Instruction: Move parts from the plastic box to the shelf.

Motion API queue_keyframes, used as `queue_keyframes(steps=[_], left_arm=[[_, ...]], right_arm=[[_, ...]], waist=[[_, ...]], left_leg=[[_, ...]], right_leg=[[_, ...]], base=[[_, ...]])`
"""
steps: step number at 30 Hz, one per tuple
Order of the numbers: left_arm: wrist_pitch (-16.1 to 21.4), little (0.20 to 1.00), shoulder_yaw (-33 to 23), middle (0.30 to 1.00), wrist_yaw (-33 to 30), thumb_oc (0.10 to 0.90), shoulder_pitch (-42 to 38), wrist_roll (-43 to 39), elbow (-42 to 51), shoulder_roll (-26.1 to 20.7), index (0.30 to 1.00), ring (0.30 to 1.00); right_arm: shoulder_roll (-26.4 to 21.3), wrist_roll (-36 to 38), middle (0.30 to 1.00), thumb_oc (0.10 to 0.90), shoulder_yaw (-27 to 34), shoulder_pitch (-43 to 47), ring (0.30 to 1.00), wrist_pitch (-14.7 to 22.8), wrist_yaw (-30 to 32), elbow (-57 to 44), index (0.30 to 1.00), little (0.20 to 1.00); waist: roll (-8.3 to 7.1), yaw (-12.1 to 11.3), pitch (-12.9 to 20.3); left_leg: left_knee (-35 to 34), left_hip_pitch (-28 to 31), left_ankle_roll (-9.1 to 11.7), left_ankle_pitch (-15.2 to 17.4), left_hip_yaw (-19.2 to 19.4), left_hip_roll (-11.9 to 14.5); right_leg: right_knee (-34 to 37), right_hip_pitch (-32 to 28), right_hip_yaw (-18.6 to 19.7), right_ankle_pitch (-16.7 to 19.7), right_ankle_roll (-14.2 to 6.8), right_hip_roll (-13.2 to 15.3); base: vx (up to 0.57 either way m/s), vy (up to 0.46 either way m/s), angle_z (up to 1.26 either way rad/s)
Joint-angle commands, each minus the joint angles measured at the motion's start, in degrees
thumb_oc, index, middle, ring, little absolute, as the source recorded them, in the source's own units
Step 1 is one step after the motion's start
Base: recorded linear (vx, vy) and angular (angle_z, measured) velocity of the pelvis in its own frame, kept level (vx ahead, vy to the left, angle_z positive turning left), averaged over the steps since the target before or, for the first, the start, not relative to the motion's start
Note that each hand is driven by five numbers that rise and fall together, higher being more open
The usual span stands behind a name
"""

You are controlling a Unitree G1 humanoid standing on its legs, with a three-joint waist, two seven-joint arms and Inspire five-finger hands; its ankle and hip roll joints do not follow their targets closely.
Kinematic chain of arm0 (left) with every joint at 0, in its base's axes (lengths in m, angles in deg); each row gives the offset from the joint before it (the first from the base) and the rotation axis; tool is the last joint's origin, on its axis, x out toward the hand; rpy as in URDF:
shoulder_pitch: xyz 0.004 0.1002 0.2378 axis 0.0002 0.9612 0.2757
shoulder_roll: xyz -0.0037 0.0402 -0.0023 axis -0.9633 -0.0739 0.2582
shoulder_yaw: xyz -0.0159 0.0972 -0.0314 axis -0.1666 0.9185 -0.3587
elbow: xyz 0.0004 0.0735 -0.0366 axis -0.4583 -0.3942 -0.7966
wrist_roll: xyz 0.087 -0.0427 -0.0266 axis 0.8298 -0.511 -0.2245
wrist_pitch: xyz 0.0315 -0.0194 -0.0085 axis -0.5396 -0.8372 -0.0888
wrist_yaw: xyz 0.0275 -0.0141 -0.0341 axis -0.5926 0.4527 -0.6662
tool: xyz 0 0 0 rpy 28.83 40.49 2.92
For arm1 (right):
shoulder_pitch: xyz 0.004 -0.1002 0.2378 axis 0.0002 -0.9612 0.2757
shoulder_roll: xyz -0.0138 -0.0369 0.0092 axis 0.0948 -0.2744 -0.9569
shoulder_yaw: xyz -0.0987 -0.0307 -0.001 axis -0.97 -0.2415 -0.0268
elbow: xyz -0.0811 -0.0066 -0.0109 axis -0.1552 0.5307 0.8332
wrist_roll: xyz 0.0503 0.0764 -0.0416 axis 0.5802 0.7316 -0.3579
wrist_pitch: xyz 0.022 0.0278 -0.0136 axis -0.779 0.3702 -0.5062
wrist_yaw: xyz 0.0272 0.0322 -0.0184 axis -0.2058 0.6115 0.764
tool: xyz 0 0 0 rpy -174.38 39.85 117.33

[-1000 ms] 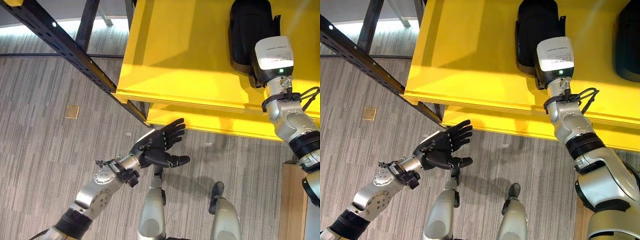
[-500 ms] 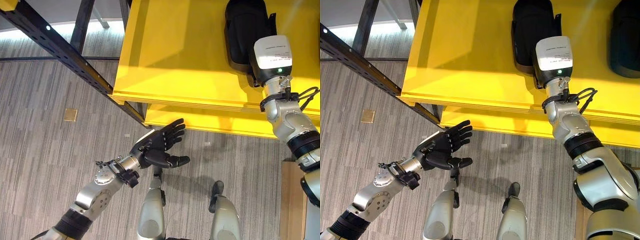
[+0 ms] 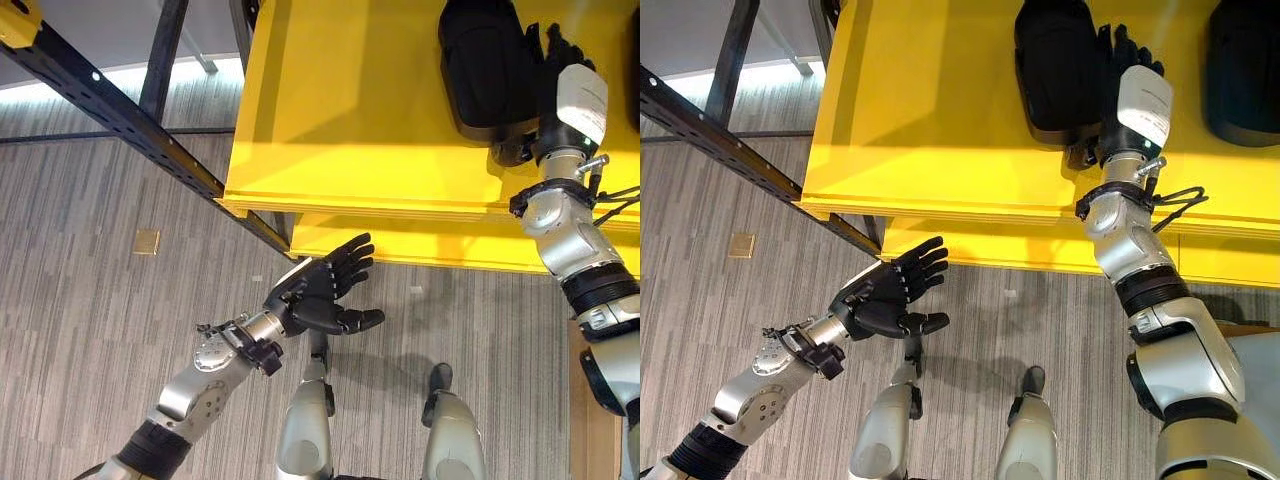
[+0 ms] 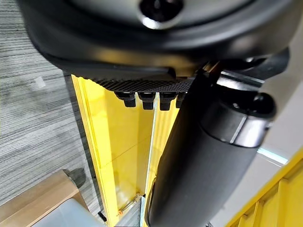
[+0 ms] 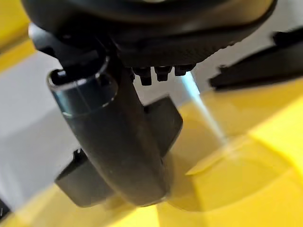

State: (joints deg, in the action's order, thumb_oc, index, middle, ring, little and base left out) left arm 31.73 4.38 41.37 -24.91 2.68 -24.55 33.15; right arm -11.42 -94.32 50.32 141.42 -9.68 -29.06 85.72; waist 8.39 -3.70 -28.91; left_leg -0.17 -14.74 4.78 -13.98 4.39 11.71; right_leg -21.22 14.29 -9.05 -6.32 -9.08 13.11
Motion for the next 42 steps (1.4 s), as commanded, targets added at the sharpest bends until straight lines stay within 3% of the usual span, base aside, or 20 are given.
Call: queue_keyframes(steps=[1, 9, 17, 21, 25, 30, 32, 38, 40, 42], left_arm=[[5.00, 1.000, -2.48, 1.000, 0.94, 0.900, -1.92, -2.63, 7.02, 3.84, 1.000, 1.000], [4.60, 1.000, -2.94, 1.000, 1.67, 0.900, -1.18, -2.63, 6.41, 4.58, 1.000, 1.000], [5.42, 1.000, -3.37, 1.000, 2.98, 0.900, 0.55, -2.79, 5.64, 4.15, 1.000, 1.000], [5.28, 1.000, -3.29, 1.000, 3.08, 0.900, 0.85, -2.41, 5.69, 4.26, 1.000, 1.000], [5.52, 1.000, -2.98, 1.000, 2.88, 0.900, 0.85, -2.44, 5.65, 4.27, 1.000, 1.000], [5.95, 1.000, -2.35, 1.000, 2.06, 0.900, 0.79, -3.21, 5.91, 3.92, 1.000, 1.000], [7.18, 1.000, -1.85, 1.000, 1.66, 0.900, 1.26, -3.66, 6.38, 3.68, 1.000, 1.000], [8.50, 1.000, -2.42, 1.000, 0.79, 0.900, 3.29, -4.66, 7.71, 4.17, 1.000, 1.000], [9.40, 1.000, -3.80, 1.000, 0.46, 0.900, 4.93, -5.04, 8.31, 4.61, 1.000, 1.000], [10.56, 1.000, -5.57, 1.000, -0.12, 0.900, 6.35, -4.65, 8.79, 5.36, 1.000, 1.000]], right_arm=[[-2.47, 2.98, 1.000, 0.900, 2.52, 6.46, 1.000, 7.27, 0.18, -5.57, 1.000, 1.000], [-2.23, 0.21, 1.000, 0.900, 2.08, 4.63, 1.000, 6.95, -5.96, -11.14, 1.000, 1.000], [-5.91, -4.22, 1.000, 0.900, -1.83, 2.46, 1.000, 4.30, -13.40, -16.64, 1.000, 1.000], [-6.77, -4.66, 1.000, 0.900, -2.16, 2.10, 1.000, 2.79, -12.34, -16.81, 1.000, 1.000], [-7.19, -8.60, 1.000, 0.900, -1.40, 2.12, 1.000, 2.96, -5.43, -14.88, 1.000, 1.000], [-7.37, -15.69, 1.000, 0.900, 1.82, 2.19, 1.000, 7.68, 5.80, -13.49, 1.000, 1.000], [-7.27, -20.08, 1.000, 0.900, 4.51, 1.87, 1.000, 11.73, 11.87, -16.56, 1.000, 1.000], [-5.96, -15.68, 1.000, 0.900, 8.99, -2.27, 1.000, 16.40, 11.07, -29.16, 1.000, 1.000], [-4.25, -13.28, 1.000, 0.900, 12.46, -8.74, 1.000, 16.96, 8.94, -37.59, 1.000, 1.000], [-2.42, -11.75, 1.000, 0.900, 15.84, -17.49, 1.000, 20.13, 6.11, -45.55, 1.000, 1.000]], waist=[[-0.80, 1.13, 1.83], [-1.66, 1.43, 2.63], [-3.21, 1.83, 3.52], [-3.66, 1.89, 3.86], [-3.74, 1.83, 4.12], [-3.26, 1.85, 4.44], [-2.69, 2.09, 4.63], [-1.84, 3.16, 5.60], [-1.64, 4.44, 6.13], [-1.63, 5.99, 6.95]], left_leg=[[-2.31, 5.39, 2.02, 5.27, -0.44, 1.21], [-2.01, 6.11, 2.13, 5.56, -0.39, 1.54], [-1.69, 6.85, 2.15, 5.60, -0.18, 2.09], [-1.57, 6.99, 2.09, 5.64, -0.11, 2.30], [-1.46, 7.16, 2.00, 5.66, -0.19, 2.37], [-1.62, 7.26, 1.88, 5.73, -0.34, 2.13], [-1.91, 7.59, 1.75, 5.88, -0.21, 1.84], [-2.23, 8.69, 1.78, 5.97, 0.04, 1.34], [-2.30, 9.28, 1.72, 6.33, 0.54, 1.13], [-2.45, 10.01, 1.59, 6.76, 1.14, 1.06]], right_leg=[[4.03, -1.58, 2.30, -0.95, 7.32, -5.13], [4.15, -2.40, 2.45, -0.97, 7.31, -5.25], [4.70, -3.43, 2.60, -0.40, 7.19, -5.48], [4.96, -3.74, 2.64, -0.22, 7.21, -5.67], [5.40, -4.34, 2.55, -0.04, 7.28, -5.78], [5.67, -4.60, 2.56, 0.02, 7.20, -5.74], [5.99, -4.79, 2.59, 0.02, 7.14, -5.60], [6.37, -5.59, 3.08, -0.15, 7.07, -5.26], [6.43, -5.68, 3.61, -0.17, 6.95, -5.15], [6.28, -5.74, 4.18, -0.32, 6.79, -4.97]], base=[[0.07, 0.023, 0.01], [0.04, 0.004, -0.01], [0.01, 0.002, 0.01], [0.00, 0.000, 0.00], [0.00, 0.000, 0.00], [0.00, 0.007, 0.00], [0.02, 0.067, -0.01], [0.04, 0.095, -0.04], [0.04, 0.127, 0.00], [0.02, 0.101, -0.05]])
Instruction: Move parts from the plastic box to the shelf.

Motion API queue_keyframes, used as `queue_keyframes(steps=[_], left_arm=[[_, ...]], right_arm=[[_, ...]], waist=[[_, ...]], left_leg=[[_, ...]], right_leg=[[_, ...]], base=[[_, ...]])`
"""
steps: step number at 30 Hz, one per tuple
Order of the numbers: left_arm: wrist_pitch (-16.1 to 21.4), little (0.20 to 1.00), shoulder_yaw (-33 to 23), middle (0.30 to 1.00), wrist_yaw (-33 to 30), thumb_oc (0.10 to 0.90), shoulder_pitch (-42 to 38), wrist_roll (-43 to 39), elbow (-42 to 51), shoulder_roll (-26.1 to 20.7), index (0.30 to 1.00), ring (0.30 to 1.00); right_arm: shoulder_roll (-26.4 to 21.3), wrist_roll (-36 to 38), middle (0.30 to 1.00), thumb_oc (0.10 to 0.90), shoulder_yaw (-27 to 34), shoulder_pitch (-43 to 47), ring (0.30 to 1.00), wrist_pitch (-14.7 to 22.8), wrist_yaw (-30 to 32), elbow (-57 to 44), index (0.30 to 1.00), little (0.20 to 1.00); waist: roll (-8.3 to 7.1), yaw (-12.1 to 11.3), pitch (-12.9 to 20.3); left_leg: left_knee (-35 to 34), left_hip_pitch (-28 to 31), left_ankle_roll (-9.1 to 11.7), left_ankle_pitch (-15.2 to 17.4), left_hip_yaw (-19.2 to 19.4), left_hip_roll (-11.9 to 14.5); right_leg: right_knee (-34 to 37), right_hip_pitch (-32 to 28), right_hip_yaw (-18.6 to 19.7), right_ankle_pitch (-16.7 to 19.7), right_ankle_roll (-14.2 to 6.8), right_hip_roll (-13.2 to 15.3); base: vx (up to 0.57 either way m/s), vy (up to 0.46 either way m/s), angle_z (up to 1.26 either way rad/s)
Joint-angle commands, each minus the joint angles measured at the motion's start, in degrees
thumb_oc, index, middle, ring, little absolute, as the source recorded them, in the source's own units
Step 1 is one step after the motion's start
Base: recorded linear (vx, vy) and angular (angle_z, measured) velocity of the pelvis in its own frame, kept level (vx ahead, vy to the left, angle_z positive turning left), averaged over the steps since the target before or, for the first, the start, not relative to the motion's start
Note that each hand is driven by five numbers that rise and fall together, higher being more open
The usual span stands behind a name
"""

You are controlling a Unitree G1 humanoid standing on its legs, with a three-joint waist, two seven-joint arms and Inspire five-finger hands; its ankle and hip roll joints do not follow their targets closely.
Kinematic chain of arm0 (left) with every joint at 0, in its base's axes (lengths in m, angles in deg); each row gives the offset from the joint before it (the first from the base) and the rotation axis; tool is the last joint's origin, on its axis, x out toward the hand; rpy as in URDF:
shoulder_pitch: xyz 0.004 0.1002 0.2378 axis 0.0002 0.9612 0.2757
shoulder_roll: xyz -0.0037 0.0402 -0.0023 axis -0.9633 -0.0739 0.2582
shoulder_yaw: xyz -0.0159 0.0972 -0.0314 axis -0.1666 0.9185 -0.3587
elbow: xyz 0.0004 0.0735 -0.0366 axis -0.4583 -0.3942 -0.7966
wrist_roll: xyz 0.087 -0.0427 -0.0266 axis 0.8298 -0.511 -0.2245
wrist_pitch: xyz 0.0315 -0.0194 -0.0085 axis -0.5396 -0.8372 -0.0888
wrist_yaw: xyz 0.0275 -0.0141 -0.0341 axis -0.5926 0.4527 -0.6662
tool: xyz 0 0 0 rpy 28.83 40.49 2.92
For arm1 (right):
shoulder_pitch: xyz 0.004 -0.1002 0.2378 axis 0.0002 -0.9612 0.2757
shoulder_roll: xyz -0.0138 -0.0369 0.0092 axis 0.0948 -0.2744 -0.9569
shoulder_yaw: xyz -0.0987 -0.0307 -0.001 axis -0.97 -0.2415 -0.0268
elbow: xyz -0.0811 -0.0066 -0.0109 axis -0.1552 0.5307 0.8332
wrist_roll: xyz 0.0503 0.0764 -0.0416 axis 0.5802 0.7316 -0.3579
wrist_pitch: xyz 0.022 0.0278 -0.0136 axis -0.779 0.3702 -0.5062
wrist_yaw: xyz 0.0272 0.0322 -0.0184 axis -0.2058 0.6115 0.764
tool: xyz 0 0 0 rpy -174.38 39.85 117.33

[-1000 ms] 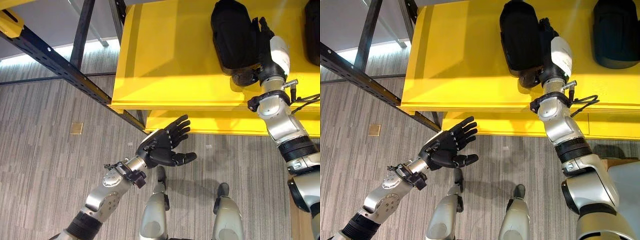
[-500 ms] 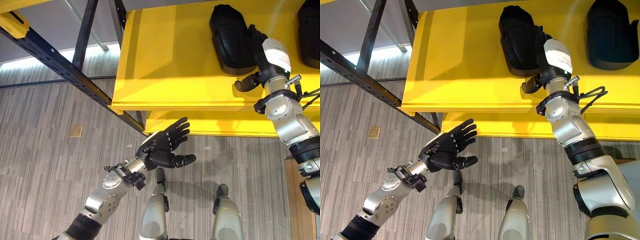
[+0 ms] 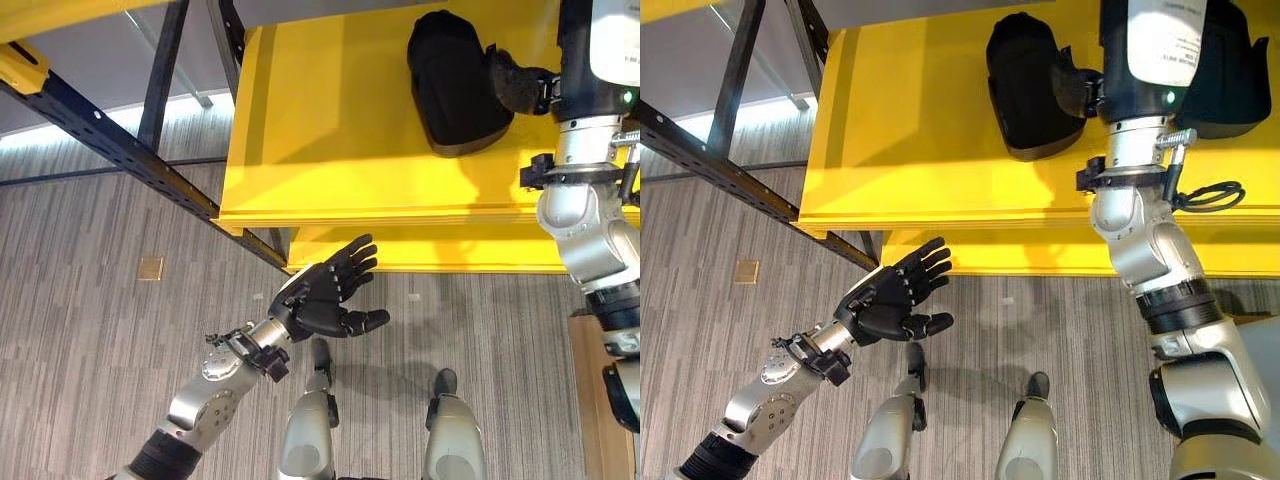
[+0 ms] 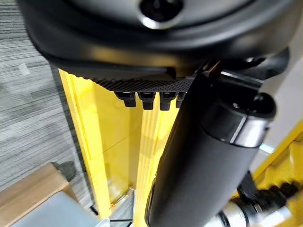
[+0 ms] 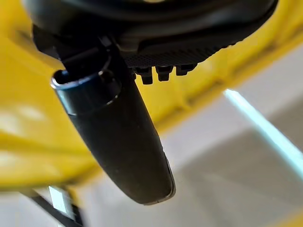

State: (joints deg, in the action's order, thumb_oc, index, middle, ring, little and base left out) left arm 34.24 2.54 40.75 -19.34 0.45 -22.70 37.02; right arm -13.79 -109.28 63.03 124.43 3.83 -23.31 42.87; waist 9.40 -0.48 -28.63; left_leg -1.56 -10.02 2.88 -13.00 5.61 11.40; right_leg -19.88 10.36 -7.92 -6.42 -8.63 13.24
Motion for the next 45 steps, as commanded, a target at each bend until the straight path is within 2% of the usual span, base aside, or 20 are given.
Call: queue_keyframes(steps=[1, 3, 4, 7, 8, 12, 14, 18, 19, 20, 24, 27, 31, 33, 34, 35, 37, 39, 41, 45], left_arm=[[8.15, 1.000, -4.56, 1.000, 0.26, 0.900, 1.39, -2.37, 7.21, 1.80, 1.000, 1.000], [8.33, 1.000, -5.30, 1.000, -0.48, 0.900, 1.81, -2.02, 7.34, 2.23, 1.000, 1.000], [8.62, 1.000, -6.86, 1.000, -1.46, 0.900, 2.80, -2.01, 7.77, 2.70, 1.000, 1.000], [9.90, 1.000, -8.60, 1.000, -2.93, 0.900, 4.47, -2.40, 7.67, 3.70, 1.000, 1.000], [11.11, 1.000, -9.54, 1.000, -3.90, 0.900, 5.60, -3.09, 7.17, 4.42, 1.000, 1.000], [12.88, 1.000, -10.20, 1.000, -3.37, 0.900, 6.42, -3.69, 5.94, 5.09, 1.000, 1.000], [13.63, 1.000, -10.20, 1.000, -3.92, 0.900, 6.77, -4.10, 5.51, 5.51, 1.000, 1.000], [14.52, 1.000, -11.30, 1.000, -5.44, 0.900, 9.23, -3.85, 6.00, 6.30, 1.000, 1.000], [13.97, 1.000, -12.54, 1.000, -5.54, 0.900, 10.32, -3.06, 6.46, 6.64, 1.000, 1.000], [13.23, 1.000, -13.47, 1.000, -4.63, 0.900, 11.34, -2.16, 7.13, 6.76, 1.000, 1.000], [13.13, 1.000, -13.74, 1.000, -2.86, 0.900, 11.82, -1.77, 6.34, 6.66, 1.000, 1.000], [12.35, 1.000, -13.35, 1.000, -0.82, 0.900, 11.69, -0.88, 5.86, 6.39, 1.000, 1.000], [11.32, 1.000, -12.46, 1.000, -0.32, 0.900, 11.71, -0.55, 5.41, 6.20, 1.000, 1.000], [11.09, 1.000, -11.63, 1.000, -0.89, 0.900, 11.71, -0.12, 5.05, 6.12, 1.000, 1.000], [11.57, 1.000, -11.40, 1.000, -1.98, 0.900, 11.85, 0.13, 5.08, 6.08, 1.000, 1.000], [12.12, 1.000, -11.13, 1.000, -3.75, 0.900, 12.36, 0.19, 5.39, 5.67, 1.000, 1.000], [12.82, 1.000, -10.73, 1.000, -5.67, 0.900, 12.09, 0.64, 5.72, 5.45, 1.000, 1.000], [12.40, 1.000, -9.87, 1.000, -6.54, 0.900, 11.21, 1.00, 5.73, 5.33, 1.000, 1.000], [12.92, 1.000, -9.58, 1.000, -6.78, 0.900, 11.05, 0.55, 5.38, 5.11, 1.000, 1.000], [14.11, 1.000, -7.24, 1.000, -5.91, 0.900, 9.02, 0.42, 3.94, 5.41, 1.000, 1.000]], right_arm=[[0.37, 3.74, 1.000, 0.900, 4.61, -4.64, 1.000, 6.77, -0.85, -6.19, 1.000, 1.000], [0.72, 4.09, 1.000, 0.900, 5.61, -8.42, 1.000, 7.41, -0.79, -9.20, 1.000, 1.000], [1.24, 4.72, 1.000, 0.900, 8.55, -16.10, 1.000, 8.99, -1.86, -13.86, 1.000, 1.000], [1.31, 6.55, 1.000, 0.900, 11.30, -24.17, 1.000, 10.32, -2.48, -16.19, 1.000, 1.000], [0.78, 7.51, 1.000, 0.900, 13.79, -30.38, 1.000, 12.14, -5.62, -16.80, 1.000, 1.000], [-0.71, 13.83, 1.000, 0.900, 14.75, -34.51, 1.000, 10.29, -7.10, -15.74, 1.000, 1.000], [0.02, 16.02, 1.000, 0.900, 14.37, -35.85, 1.000, 11.55, -7.98, -13.69, 1.000, 1.000], [1.89, 19.81, 1.000, 0.900, 13.18, -39.42, 1.000, 12.87, -9.62, -13.60, 1.000, 1.000], [2.91, 22.00, 1.000, 0.900, 12.98, -40.39, 1.000, 12.76, -9.21, -13.01, 1.000, 1.000], [4.54, 23.66, 1.000, 0.900, 13.54, -42.45, 1.000, 12.38, -8.20, -13.22, 1.000, 1.000], [7.42, 28.23, 1.000, 0.900, 14.78, -46.23, 1.000, 9.83, -5.34, -11.54, 1.000, 1.000], [10.38, 26.51, 1.000, 0.900, 15.78, -49.65, 1.000, 7.33, -4.92, -8.84, 1.000, 1.000], [11.58, 25.73, 1.000, 0.900, 16.08, -50.72, 1.000, 5.30, -4.84, -6.29, 1.000, 1.000], [11.88, 24.16, 1.000, 0.900, 15.91, -50.98, 1.000, 5.37, -4.84, -4.48, 1.000, 1.000], [11.73, 24.31, 1.000, 0.900, 15.55, -50.77, 1.000, 5.87, -5.76, -3.88, 1.000, 1.000], [11.13, 25.91, 1.000, 0.900, 13.97, -49.00, 1.000, 5.51, -6.74, -2.18, 1.000, 1.000], [10.87, 25.69, 1.000, 0.900, 12.48, -47.91, 1.000, 5.80, -6.52, -1.33, 1.000, 1.000], [11.03, 24.94, 1.000, 0.900, 11.04, -46.98, 1.000, 5.62, -5.08, 0.26, 1.000, 1.000], [10.20, 23.06, 1.000, 0.900, 10.72, -46.02, 1.000, 5.84, -4.80, 1.05, 1.000, 1.000], [8.05, 20.03, 1.000, 0.900, 10.53, -43.63, 1.000, 3.66, -4.04, 1.33, 1.000, 1.000]], waist=[[-2.65, 3.39, 7.05], [-2.76, 4.11, 7.51], [-2.97, 5.47, 8.34], [-3.46, 7.43, 9.71], [-4.03, 9.09, 10.68], [-4.90, 10.86, 11.57], [-5.45, 11.77, 12.12], [-6.35, 11.22, 13.38], [-6.98, 10.62, 13.87], [-7.77, 10.55, 14.47], [-8.62, 11.59, 15.85], [-9.19, 12.87, 16.80], [-9.90, 13.41, 16.89], [-10.59, 13.28, 16.63], [-10.77, 13.00, 16.42], [-11.66, 11.31, 16.03], [-12.07, 10.65, 15.71], [-12.15, 10.29, 15.42], [-12.37, 9.73, 15.30], [-12.04, 10.14, 14.30]], left_leg=[[-1.04, 5.63, 3.49, 5.89, 0.24, 1.45], [-1.09, 6.00, 3.47, 5.99, 0.63, 1.60], [-1.13, 6.65, 3.57, 6.19, 1.24, 1.99], [-1.39, 7.99, 3.91, 5.93, 2.53, 2.96], [-1.48, 8.73, 4.33, 5.73, 3.88, 4.10], [-1.08, 9.68, 4.69, 5.17, 5.66, 5.55], [-0.46, 10.13, 4.76, 4.41, 4.91, 5.57], [0.35, 10.28, 3.44, 7.44, -0.90, 1.03], [0.30, 10.21, 2.62, 9.69, -2.70, -0.83], [-0.05, 10.84, 2.15, 11.01, -2.62, -1.70], [-0.16, 11.84, 1.02, 13.03, -2.26, -3.88], [-0.32, 13.53, -0.72, 15.65, -0.88, -6.38], [-0.53, 15.07, -2.19, 17.32, 1.02, -8.23], [-1.03, 16.46, -2.69, 17.81, 3.40, -8.52], [-1.36, 17.27, -2.69, 18.01, 4.85, -8.40], [-2.71, 18.90, -2.50, 17.18, 10.81, -7.92], [-2.25, 19.27, -2.68, 17.26, 14.22, -7.09], [-0.53, 19.10, -2.83, 18.48, 16.27, -5.39], [0.98, 18.33, -2.44, 18.48, 18.38, -4.19], [2.95, 17.35, -0.88, 17.65, 19.83, -1.32]], right_leg=[[4.77, -1.88, 3.24, -0.32, 6.39, -5.07], [4.64, -1.96, 3.47, -0.39, 6.34, -5.10], [4.51, -2.09, 3.77, -0.54, 6.28, -5.11], [4.68, -2.36, 4.52, -0.43, 6.34, -5.28], [5.26, -2.63, 5.06, -0.24, 6.44, -5.41], [6.13, -3.00, 5.88, 0.19, 6.81, -5.76], [7.43, -3.58, 7.54, 0.76, 7.16, -6.85], [12.21, -4.87, 13.14, 3.68, 6.46, -8.75], [14.05, -5.67, 15.02, 4.74, 6.06, -9.22], [15.63, -6.55, 15.74, 5.58, 5.56, -9.31], [18.58, -7.81, 17.89, 7.57, 4.54, -9.57], [21.72, -8.17, 20.63, 10.83, 2.25, -8.57], [23.72, -8.10, 21.44, 13.47, 0.42, -7.40], [24.48, -7.47, 19.56, 14.91, -0.46, -6.51], [24.47, -7.25, 17.11, 15.07, -0.82, -6.17], [23.42, -6.33, 8.04, 15.61, -1.42, -5.05], [20.49, -5.11, 3.40, 14.92, -1.82, -4.07], [15.64, -4.40, 0.94, 11.93, -2.02, -2.65], [15.76, -5.62, -2.47, 10.57, -0.96, -2.57], [14.55, -5.26, -3.60, 8.84, 1.39, -4.08]], base=[[0.00, 0.043, -0.14], [0.00, 0.022, -0.09], [0.00, 0.020, -0.03], [0.01, 0.012, -0.21], [0.00, -0.003, -0.50], [0.00, 0.010, -0.47], [0.06, 0.042, -0.46], [0.12, 0.099, -0.82], [0.04, 0.106, -1.14], [0.04, 0.187, -0.98], [0.02, 0.233, -0.45], [0.02, 0.287, -0.22], [0.02, 0.170, -0.42], [0.00, 0.094, -0.46], [-0.08, -0.029, -0.89], [-0.12, -0.083, -1.51], [-0.15, -0.186, -2.94], [-0.01, -0.260, -2.18], [0.05, -0.272, -0.61], [0.04, -0.413, -0.76]])
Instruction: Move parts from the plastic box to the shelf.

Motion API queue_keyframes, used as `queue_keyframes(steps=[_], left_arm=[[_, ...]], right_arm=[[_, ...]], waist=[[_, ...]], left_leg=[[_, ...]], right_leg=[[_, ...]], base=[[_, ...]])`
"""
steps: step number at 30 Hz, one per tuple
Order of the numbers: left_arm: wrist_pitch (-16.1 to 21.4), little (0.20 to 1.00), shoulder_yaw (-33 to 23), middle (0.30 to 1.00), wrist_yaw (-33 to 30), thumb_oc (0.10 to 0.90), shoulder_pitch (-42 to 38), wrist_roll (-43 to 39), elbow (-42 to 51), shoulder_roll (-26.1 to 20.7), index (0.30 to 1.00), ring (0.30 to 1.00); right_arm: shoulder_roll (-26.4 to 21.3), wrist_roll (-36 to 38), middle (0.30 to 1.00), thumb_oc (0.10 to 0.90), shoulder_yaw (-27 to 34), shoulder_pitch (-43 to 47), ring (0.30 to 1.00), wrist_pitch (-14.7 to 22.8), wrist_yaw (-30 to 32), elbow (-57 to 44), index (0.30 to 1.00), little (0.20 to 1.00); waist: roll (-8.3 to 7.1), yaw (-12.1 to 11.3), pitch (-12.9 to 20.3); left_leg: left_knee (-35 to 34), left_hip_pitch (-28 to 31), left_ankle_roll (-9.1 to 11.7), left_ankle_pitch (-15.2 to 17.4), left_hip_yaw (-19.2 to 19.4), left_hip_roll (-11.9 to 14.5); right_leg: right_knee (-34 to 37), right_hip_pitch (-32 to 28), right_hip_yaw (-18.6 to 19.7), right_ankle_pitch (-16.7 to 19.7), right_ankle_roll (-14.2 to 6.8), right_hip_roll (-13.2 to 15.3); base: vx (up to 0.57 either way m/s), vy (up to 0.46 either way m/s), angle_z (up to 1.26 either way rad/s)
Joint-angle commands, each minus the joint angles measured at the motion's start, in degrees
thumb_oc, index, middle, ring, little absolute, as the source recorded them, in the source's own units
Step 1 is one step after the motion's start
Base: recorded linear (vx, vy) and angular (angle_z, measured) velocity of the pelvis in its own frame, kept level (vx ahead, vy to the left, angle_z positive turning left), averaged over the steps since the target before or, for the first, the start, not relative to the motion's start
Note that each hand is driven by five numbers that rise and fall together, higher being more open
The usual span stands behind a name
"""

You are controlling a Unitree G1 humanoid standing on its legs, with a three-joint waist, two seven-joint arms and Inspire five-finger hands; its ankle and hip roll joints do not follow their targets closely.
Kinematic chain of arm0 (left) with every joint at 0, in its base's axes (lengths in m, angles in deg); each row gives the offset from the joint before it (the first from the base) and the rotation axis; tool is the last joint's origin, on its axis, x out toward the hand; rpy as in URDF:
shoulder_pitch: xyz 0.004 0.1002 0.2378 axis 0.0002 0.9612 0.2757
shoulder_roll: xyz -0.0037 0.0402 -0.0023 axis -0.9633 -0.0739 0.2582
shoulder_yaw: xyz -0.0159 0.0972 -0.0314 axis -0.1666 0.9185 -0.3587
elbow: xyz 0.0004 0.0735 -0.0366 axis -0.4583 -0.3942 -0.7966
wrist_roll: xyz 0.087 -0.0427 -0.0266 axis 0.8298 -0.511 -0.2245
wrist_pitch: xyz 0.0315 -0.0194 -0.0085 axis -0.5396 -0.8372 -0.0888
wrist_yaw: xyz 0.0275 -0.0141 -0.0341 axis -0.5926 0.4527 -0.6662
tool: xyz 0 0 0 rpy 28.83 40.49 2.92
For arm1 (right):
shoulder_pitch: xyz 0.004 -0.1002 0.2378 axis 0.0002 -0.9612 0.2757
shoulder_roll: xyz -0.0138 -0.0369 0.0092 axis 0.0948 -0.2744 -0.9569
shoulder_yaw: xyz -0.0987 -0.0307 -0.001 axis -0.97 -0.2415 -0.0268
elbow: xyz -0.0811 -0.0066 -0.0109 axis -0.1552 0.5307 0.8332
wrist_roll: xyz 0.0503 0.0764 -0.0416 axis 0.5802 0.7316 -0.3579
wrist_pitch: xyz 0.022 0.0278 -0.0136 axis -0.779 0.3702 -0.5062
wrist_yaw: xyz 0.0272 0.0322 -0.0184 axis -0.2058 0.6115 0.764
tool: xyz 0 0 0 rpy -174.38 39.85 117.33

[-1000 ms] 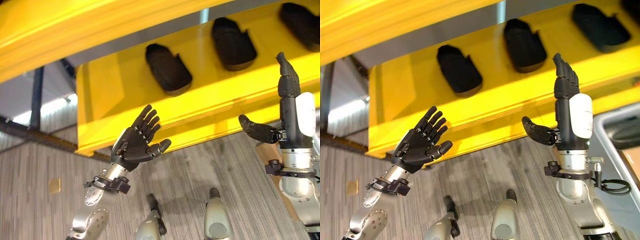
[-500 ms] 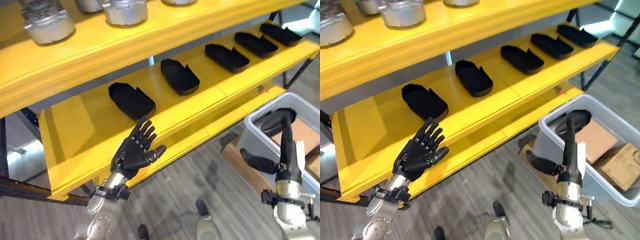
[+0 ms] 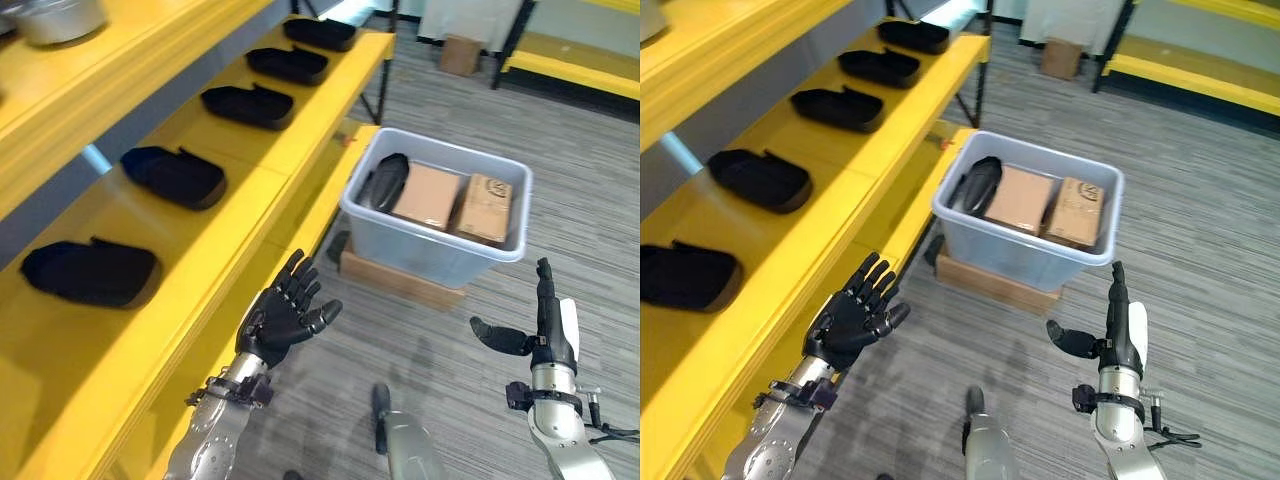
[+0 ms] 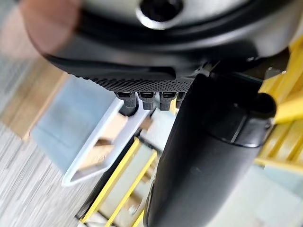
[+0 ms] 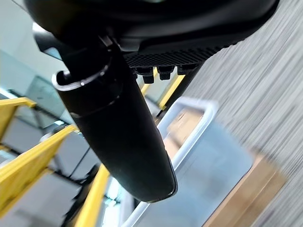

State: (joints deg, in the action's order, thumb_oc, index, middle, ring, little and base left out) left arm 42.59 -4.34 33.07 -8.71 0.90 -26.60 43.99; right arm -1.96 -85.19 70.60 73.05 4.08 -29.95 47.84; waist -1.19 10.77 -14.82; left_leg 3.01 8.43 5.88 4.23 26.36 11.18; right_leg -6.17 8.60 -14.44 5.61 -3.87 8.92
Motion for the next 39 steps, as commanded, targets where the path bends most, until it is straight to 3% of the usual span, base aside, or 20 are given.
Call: queue_keyframes(steps=[1, 2, 3, 7, 10, 12, 13, 15, 17, 19, 20, 23, 26, 29, 33, 35, 39], left_arm=[[6.34, 1.000, 1.07, 1.000, 2.68, 0.900, -2.64, 0.03, 7.99, -1.29, 1.000, 1.000], [6.60, 1.000, 1.47, 1.000, 2.60, 0.900, -2.91, -0.16, 7.98, -1.24, 1.000, 1.000], [7.64, 1.000, 2.66, 1.000, 2.74, 0.900, -4.30, -0.68, 7.56, -1.02, 1.000, 1.000], [8.43, 1.000, 3.87, 1.000, 1.45, 0.900, -7.02, -1.04, 6.74, -0.08, 1.000, 1.000], [8.50, 1.000, 4.08, 1.000, 0.26, 0.900, -8.72, -0.22, 5.87, 0.82, 1.000, 1.000], [8.60, 1.000, 3.82, 1.000, -1.48, 0.900, -9.27, 0.54, 5.40, 1.30, 1.000, 1.000], [9.06, 1.000, 3.36, 1.000, -2.92, 0.900, -9.13, 1.45, 5.36, 1.58, 1.000, 1.000], [8.58, 1.000, 1.80, 1.000, -4.39, 0.900, -8.57, 2.18, 6.09, 1.61, 1.000, 1.000], [7.10, 1.000, -0.05, 1.000, -4.26, 0.900, -8.17, 2.61, 7.01, 1.43, 1.000, 1.000], [6.92, 1.000, -0.30, 1.000, -4.32, 0.900, -8.05, 2.69, 7.19, 1.34, 1.000, 1.000], [7.31, 1.000, -1.59, 1.000, -4.86, 0.900, -6.99, 2.62, 7.07, 0.90, 1.000, 1.000], [8.67, 1.000, -3.43, 1.000, -4.20, 0.900, -4.84, 2.53, 6.58, 0.66, 1.000, 1.000], [10.31, 1.000, -6.39, 1.000, -2.52, 0.900, -1.41, 2.44, 5.95, 0.99, 1.000, 1.000], [11.11, 1.000, -7.36, 1.000, -2.50, 0.900, -0.78, 3.18, 5.14, 1.39, 1.000, 1.000], [11.97, 1.000, -7.66, 1.000, -2.57, 0.900, -1.88, 3.44, 3.92, 1.02, 1.000, 1.000], [10.37, 1.000, -7.32, 1.000, -1.65, 0.900, -2.91, 2.83, 3.18, 0.85, 1.000, 1.000], [9.77, 1.000, -6.58, 1.000, -1.53, 0.900, -3.74, 4.02, 3.50, 0.61, 1.000, 1.000]], right_arm=[[-5.13, -5.93, 1.000, 0.900, 3.46, 8.10, 1.000, 2.40, 2.49, -4.41, 1.000, 1.000], [-5.61, -6.21, 1.000, 0.900, 3.68, 8.15, 1.000, 2.51, 2.19, -4.50, 1.000, 1.000], [-7.61, -7.11, 1.000, 0.900, 4.25, 8.47, 1.000, 3.31, 0.87, -4.62, 1.000, 1.000], [-10.05, -8.17, 1.000, 0.900, 4.26, 9.47, 1.000, 4.42, -2.09, -4.71, 1.000, 1.000], [-10.57, -8.56, 1.000, 0.900, 3.19, 9.76, 1.000, 5.27, -4.24, -5.35, 1.000, 1.000], [-10.38, -7.94, 1.000, 0.900, 1.99, 9.97, 1.000, 5.77, -5.69, -5.64, 1.000, 1.000], [-9.89, -8.27, 1.000, 0.900, 0.54, 10.45, 1.000, 7.04, -6.58, -5.18, 1.000, 1.000], [-8.83, -8.45, 1.000, 0.900, -1.36, 11.56, 1.000, 7.94, -8.02, -4.57, 1.000, 1.000], [-7.50, -8.77, 1.000, 0.900, -2.17, 11.87, 1.000, 7.11, -8.01, -4.90, 1.000, 1.000], [-7.36, -8.56, 1.000, 0.900, -2.15, 11.82, 1.000, 6.99, -8.08, -5.02, 1.000, 1.000], [-6.45, -8.82, 1.000, 0.900, -3.26, 11.38, 1.000, 7.21, -8.73, -5.48, 1.000, 1.000], [-5.99, -10.35, 1.000, 0.900, -4.01, 10.10, 1.000, 8.54, -9.10, -6.66, 1.000, 1.000], [-5.42, -9.51, 1.000, 0.900, -4.35, 8.07, 1.000, 10.31, -10.47, -8.11, 1.000, 1.000], [-5.39, -8.57, 1.000, 0.900, -4.72, 7.81, 1.000, 11.63, -11.19, -8.27, 1.000, 1.000], [-5.90, -8.31, 1.000, 0.900, -5.41, 8.95, 1.000, 12.35, -10.93, -9.12, 1.000, 1.000], [-4.76, -7.89, 1.000, 0.900, -5.97, 9.51, 1.000, 10.82, -10.16, -8.85, 1.000, 1.000], [-3.28, -8.78, 1.000, 0.900, -7.30, 11.47, 1.000, 10.64, -8.91, -8.36, 1.000, 1.000]], waist=[[-1.12, -0.24, 0.01], [-0.99, 0.07, -0.11], [-0.41, 1.06, -0.56], [-0.05, 2.44, -0.31], [-0.39, 3.40, 0.30], [-0.23, 2.98, 0.83], [0.06, 1.85, 0.92], [-0.30, 0.04, 0.77], [-0.62, -1.35, 0.33], [-0.70, -1.52, 0.30], [-0.62, -3.20, 0.27], [-0.43, -5.30, 0.31], [-0.49, -7.57, -0.06], [-0.59, -8.21, -0.48], [-0.14, -8.43, -0.33], [-0.69, -8.94, -0.27], [-0.82, -10.65, -0.07]], left_leg=[[-1.13, -0.94, -2.90, -0.51, -0.84, 0.54], [-0.77, -0.87, -2.59, -1.10, -0.83, 1.10], [0.86, -0.76, -1.12, -3.80, -0.64, 3.41], [4.36, -0.55, 0.99, -8.70, -0.78, 6.81], [8.86, -0.42, 1.69, -10.18, -1.14, 7.93], [11.42, -1.73, 0.75, -8.46, -4.15, 5.62], [12.24, -3.71, -0.88, -6.66, -7.93, 1.96], [13.47, -7.83, -4.32, -4.64, -11.01, -3.53], [12.73, -11.55, -5.45, -3.70, -11.78, -6.55], [12.48, -11.88, -5.57, -3.53, -11.73, -6.84], [7.69, -15.41, -5.36, -5.17, -13.13, -8.59], [1.18, -18.61, -4.30, -9.25, -14.77, -8.83], [-6.42, -21.69, -2.51, -14.14, -16.66, -6.15], [-7.01, -23.43, -2.14, -13.84, -17.59, -4.63], [-5.96, -22.59, -2.15, -13.48, -15.91, -3.91], [-1.92, -22.23, -2.80, -11.84, -15.19, -5.35], [-0.72, -22.02, -4.15, -10.11, -15.26, -7.25]], right_leg=[[-0.94, -3.22, 2.94, -4.70, -1.91, -0.83], [-1.35, -3.27, 2.95, -5.09, -1.42, -1.13], [-2.67, -3.47, 3.15, -6.63, 0.34, -2.23], [-3.79, -3.40, 3.57, -8.23, 2.76, -3.94], [-3.54, -3.46, 4.30, -8.52, 4.40, -5.13], [-2.70, -3.66, 5.75, -8.29, 4.88, -6.25], [-2.02, -4.03, 7.72, -8.07, 4.90, -7.24], [-0.89, -4.48, 10.49, -6.76, 5.04, -8.17], [-0.20, -6.53, 12.21, -7.43, 4.71, -8.90], [-0.16, -6.79, 12.37, -7.56, 4.65, -8.92], [0.87, -9.69, 13.46, -8.69, 4.40, -9.51], [2.16, -12.88, 14.39, -9.82, 4.47, -10.31], [2.45, -17.46, 16.40, -12.36, 4.67, -11.12], [1.14, -18.91, 17.40, -14.22, 4.61, -10.86], [-0.73, -19.01, 16.58, -17.04, 4.33, -10.09], [-1.79, -18.83, 14.09, -17.86, 3.94, -8.72], [-1.73, -16.77, 10.64, -16.44, 3.19, -7.20]], base=[[0.09, -0.423, -0.34], [0.18, -0.518, -0.36], [0.14, -0.345, -0.30], [0.11, -0.322, -0.23], [0.08, -0.247, -0.18], [0.12, -0.234, -0.36], [0.09, -0.195, -0.52], [0.12, -0.156, -0.84], [0.15, -0.074, -1.41], [0.12, -0.004, -0.51], [0.23, 0.040, 0.09], [0.26, 0.031, -0.47], [0.40, 0.047, -0.61], [0.31, 0.091, -0.54], [0.27, 0.132, -0.37], [0.39, 0.144, -0.37], [0.16, 0.069, -0.13]])
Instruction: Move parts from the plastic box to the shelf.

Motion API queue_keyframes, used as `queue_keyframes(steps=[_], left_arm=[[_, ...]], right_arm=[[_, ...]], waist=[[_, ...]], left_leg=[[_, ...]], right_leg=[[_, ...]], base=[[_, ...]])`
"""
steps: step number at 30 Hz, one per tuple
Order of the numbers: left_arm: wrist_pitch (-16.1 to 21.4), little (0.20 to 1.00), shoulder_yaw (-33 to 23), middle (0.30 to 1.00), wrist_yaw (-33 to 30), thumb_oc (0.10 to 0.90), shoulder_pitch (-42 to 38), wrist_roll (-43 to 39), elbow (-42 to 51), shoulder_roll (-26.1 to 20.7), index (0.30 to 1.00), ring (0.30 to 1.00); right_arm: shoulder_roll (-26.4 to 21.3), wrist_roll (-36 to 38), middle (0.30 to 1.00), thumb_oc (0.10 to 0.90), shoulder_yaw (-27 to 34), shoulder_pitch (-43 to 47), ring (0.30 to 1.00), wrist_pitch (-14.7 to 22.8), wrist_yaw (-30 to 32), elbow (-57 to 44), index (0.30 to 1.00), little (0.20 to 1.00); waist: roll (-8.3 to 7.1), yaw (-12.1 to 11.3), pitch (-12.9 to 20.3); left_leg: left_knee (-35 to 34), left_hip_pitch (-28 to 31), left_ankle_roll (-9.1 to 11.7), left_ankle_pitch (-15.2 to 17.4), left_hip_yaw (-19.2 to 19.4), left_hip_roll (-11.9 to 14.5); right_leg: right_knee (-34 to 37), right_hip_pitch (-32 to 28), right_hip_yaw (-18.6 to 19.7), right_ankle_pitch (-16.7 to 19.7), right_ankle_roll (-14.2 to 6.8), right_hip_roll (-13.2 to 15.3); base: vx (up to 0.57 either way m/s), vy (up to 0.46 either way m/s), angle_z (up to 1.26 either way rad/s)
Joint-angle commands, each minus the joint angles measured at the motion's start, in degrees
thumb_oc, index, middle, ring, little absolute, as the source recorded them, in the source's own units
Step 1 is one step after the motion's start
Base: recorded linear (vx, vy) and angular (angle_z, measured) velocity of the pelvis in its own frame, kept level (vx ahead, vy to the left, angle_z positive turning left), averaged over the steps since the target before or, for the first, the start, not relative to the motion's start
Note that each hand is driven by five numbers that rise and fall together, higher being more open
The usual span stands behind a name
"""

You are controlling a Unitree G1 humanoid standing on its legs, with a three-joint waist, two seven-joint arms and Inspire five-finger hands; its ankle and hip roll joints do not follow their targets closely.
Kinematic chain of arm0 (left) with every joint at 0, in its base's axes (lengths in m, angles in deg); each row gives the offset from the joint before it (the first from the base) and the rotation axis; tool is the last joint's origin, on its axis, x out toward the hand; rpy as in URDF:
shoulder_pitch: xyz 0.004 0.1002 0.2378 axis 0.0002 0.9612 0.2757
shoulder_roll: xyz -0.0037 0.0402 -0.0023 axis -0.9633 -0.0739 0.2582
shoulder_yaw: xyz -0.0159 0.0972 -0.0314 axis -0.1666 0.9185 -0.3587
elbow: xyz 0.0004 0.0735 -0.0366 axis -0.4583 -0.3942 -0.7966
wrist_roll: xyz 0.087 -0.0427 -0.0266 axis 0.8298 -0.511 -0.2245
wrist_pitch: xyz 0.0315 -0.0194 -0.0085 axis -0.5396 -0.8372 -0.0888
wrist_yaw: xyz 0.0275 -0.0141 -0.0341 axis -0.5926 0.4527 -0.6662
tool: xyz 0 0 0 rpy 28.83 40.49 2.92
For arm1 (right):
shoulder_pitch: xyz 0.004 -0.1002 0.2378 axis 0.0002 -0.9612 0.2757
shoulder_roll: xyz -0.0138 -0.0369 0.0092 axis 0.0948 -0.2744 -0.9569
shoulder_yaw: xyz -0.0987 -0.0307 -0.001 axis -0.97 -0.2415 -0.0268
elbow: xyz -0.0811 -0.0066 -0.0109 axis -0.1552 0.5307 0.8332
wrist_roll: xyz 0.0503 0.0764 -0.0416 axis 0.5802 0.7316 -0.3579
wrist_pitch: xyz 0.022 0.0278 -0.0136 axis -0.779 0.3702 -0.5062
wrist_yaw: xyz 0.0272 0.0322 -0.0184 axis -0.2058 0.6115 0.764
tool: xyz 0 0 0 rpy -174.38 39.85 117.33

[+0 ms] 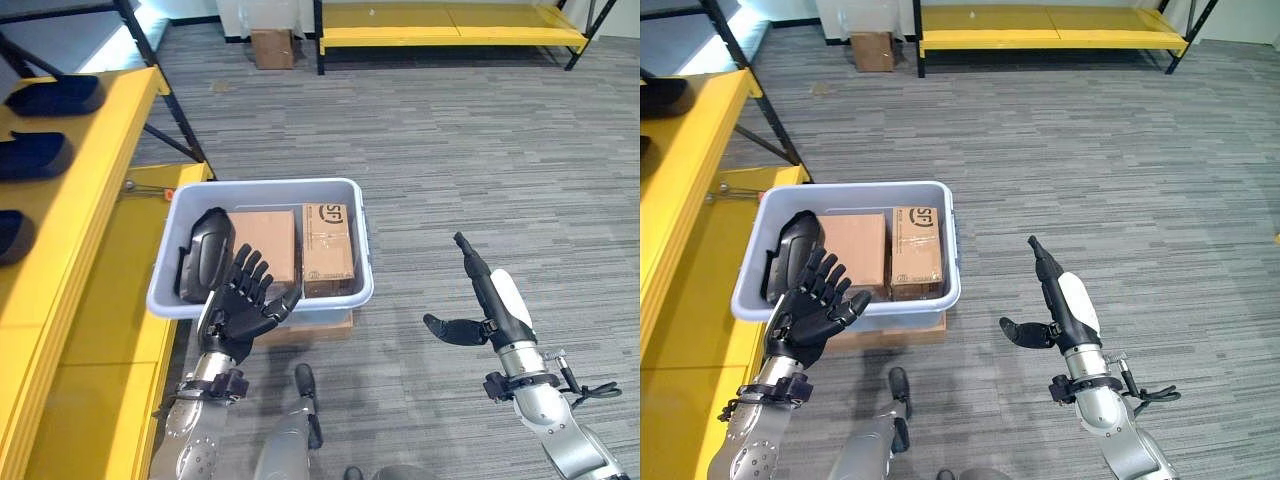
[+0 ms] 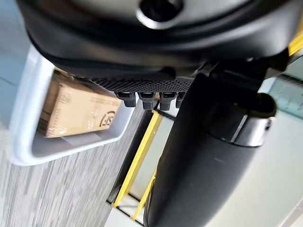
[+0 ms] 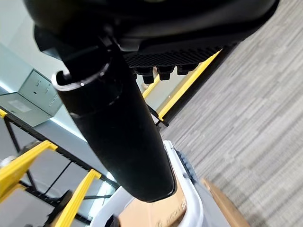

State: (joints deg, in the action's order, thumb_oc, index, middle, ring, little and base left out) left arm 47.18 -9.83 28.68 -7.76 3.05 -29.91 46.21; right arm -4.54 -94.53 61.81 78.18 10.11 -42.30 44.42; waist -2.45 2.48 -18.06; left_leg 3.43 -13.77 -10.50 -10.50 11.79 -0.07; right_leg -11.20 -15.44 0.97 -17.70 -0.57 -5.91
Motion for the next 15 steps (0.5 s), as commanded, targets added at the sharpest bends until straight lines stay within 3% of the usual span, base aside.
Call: queue_keyframes(steps=[1, 6, 12, 13, 15], left_arm=[[5.24, 1.000, -1.08, 1.000, 2.93, 0.900, -4.75, 1.97, 6.97, -1.73, 1.000, 1.000], [6.48, 1.000, -1.79, 1.000, 2.60, 0.900, -7.59, 1.93, 7.64, -3.09, 1.000, 1.000], [4.13, 1.000, -2.23, 1.000, 3.95, 0.900, -8.48, 2.89, 8.56, -3.77, 1.000, 1.000], [3.28, 1.000, -2.47, 1.000, 4.43, 0.900, -8.48, 2.58, 8.64, -3.79, 1.000, 1.000], [1.90, 1.000, -2.91, 1.000, 5.44, 0.900, -8.34, 2.67, 8.52, -3.11, 1.000, 1.000]], right_arm=[[-0.47, 0.12, 1.000, 0.900, 1.33, 6.53, 1.000, 4.58, 3.72, -5.06, 1.000, 1.000], [0.20, -1.48, 1.000, 0.900, -0.12, 11.46, 1.000, 3.57, 5.63, -4.38, 1.000, 1.000], [0.80, -1.33, 1.000, 0.900, 0.37, 13.04, 1.000, 3.48, 6.80, -2.92, 1.000, 1.000], [1.18, -1.44, 1.000, 0.900, 0.95, 12.73, 1.000, 2.94, 6.59, -3.11, 1.000, 1.000], [1.96, -1.38, 1.000, 0.900, 1.43, 12.20, 1.000, 1.91, 6.11, -3.06, 1.000, 1.000]], waist=[[0.41, -2.56, 3.11], [0.08, -4.65, 1.03], [-1.01, -6.06, 1.02], [-1.42, -6.09, 1.36], [-1.63, -5.79, 2.09]], left_leg=[[-1.15, 0.19, 12.06, 4.77, -0.67, 3.71], [1.31, -2.13, 10.57, 6.72, -0.67, 0.98], [5.34, -4.12, 8.68, 9.02, 1.15, 0.51], [5.81, -3.60, 7.97, 9.83, 1.68, 0.28], [4.68, -1.53, 6.53, 10.76, 2.32, -0.10]], right_leg=[[3.42, 7.48, -5.11, 7.10, -0.28, 7.90], [6.32, 9.27, -7.73, 10.10, -2.13, 11.26], [4.71, 7.16, -8.87, 10.77, -3.19, 12.58], [1.21, 6.88, -9.52, 10.50, -3.54, 12.99], [-9.39, 9.25, -9.86, 14.85, -5.00, 14.11]], base=[[0.12, 0.072, -0.10], [0.03, 0.051, 0.27], [0.08, 0.012, 0.20], [0.15, 0.069, 0.24], [0.18, 0.136, 0.31]])
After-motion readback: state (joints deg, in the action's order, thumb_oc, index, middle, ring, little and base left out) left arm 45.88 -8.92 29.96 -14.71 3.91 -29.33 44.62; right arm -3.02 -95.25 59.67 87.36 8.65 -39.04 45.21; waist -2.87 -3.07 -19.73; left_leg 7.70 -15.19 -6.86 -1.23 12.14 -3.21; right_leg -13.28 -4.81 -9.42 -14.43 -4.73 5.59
